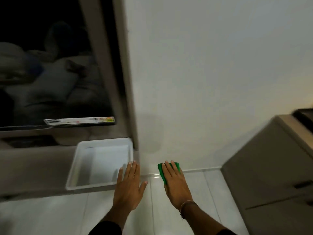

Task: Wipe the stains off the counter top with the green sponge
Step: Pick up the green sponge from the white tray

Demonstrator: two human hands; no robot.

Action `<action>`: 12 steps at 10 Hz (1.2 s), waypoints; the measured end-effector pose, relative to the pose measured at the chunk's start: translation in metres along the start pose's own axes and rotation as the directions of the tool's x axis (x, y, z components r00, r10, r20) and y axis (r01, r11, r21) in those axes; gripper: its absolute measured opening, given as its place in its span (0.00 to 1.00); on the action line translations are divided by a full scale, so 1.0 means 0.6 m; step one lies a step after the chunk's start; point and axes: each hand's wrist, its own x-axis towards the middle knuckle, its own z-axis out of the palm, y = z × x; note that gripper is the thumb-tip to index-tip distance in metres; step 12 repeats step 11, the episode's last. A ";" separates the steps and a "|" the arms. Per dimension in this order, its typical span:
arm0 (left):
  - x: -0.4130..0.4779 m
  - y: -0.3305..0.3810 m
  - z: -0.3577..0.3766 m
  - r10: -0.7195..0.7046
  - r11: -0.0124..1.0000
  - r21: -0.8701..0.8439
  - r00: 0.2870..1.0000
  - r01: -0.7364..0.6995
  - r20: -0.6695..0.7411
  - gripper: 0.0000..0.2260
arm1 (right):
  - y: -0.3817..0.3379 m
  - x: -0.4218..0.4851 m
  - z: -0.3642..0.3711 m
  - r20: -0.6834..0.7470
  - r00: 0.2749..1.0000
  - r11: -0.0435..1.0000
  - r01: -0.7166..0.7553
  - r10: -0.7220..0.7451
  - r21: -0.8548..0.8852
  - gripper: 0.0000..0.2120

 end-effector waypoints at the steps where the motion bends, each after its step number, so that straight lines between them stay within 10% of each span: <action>1: -0.005 -0.095 -0.005 -0.079 0.997 0.011 0.996 0.080 -0.034 0.43 | -0.081 0.061 0.029 0.014 0.999 0.999 0.033 -0.033 0.033 0.35; 4: 0.058 -0.328 -0.010 -0.166 0.986 0.031 0.986 0.166 0.000 0.40 | -0.272 0.265 0.148 0.103 0.993 0.998 0.063 -0.066 0.024 0.36; 12: 0.075 -0.344 -0.001 -0.082 0.996 0.037 0.996 0.080 0.034 0.40 | -0.278 0.275 0.202 0.318 0.948 0.997 -0.051 0.033 0.051 0.47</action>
